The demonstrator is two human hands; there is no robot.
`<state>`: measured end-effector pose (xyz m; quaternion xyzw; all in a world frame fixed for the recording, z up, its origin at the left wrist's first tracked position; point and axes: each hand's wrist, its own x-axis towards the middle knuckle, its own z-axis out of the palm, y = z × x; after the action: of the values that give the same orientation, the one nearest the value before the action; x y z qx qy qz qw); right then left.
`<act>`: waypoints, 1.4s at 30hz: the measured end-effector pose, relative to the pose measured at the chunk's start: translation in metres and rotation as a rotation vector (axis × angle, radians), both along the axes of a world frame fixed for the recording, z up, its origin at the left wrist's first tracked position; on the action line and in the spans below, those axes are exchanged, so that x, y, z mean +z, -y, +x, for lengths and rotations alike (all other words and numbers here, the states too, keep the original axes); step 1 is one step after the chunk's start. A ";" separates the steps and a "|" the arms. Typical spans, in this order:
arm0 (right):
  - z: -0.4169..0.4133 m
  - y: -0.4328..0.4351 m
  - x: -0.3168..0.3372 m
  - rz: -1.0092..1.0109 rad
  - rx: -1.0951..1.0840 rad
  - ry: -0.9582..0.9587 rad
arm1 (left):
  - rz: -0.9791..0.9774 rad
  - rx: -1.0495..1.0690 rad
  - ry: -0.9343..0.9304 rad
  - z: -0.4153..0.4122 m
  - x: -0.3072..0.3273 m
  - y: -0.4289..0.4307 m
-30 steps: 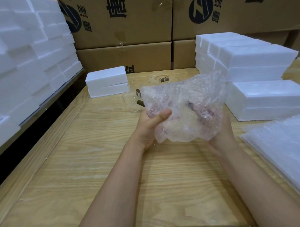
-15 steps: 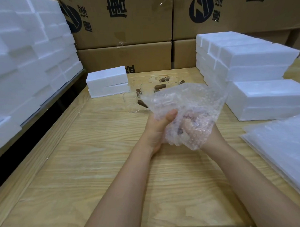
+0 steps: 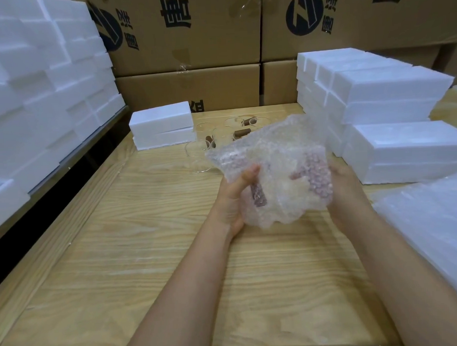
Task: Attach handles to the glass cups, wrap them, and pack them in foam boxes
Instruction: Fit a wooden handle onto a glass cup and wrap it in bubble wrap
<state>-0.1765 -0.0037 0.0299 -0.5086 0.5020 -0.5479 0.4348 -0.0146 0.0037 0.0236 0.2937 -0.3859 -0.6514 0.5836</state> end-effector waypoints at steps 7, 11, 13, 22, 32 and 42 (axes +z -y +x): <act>-0.013 -0.008 0.003 -0.138 0.300 0.174 | 0.057 0.029 -0.226 0.001 0.003 0.004; -0.006 -0.004 -0.003 -0.185 0.106 -0.109 | 0.063 0.026 -0.202 0.007 -0.002 0.006; -0.011 -0.001 -0.004 -0.220 -0.042 0.085 | 0.072 0.022 -0.218 0.008 -0.004 0.007; 0.010 0.001 -0.012 -0.028 -0.042 0.388 | 0.057 0.063 -0.310 0.000 -0.004 0.006; 0.034 0.006 -0.016 -0.055 -0.114 0.388 | 0.044 -0.023 -0.050 -0.001 -0.006 0.005; 0.004 0.008 -0.008 -0.150 -0.070 0.258 | 0.135 -0.102 0.182 0.029 -0.010 0.015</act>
<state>-0.1722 -0.0116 0.0223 -0.4473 0.4170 -0.6594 0.4372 0.0146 -0.0109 0.0139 0.3700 -0.4069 -0.6755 0.4912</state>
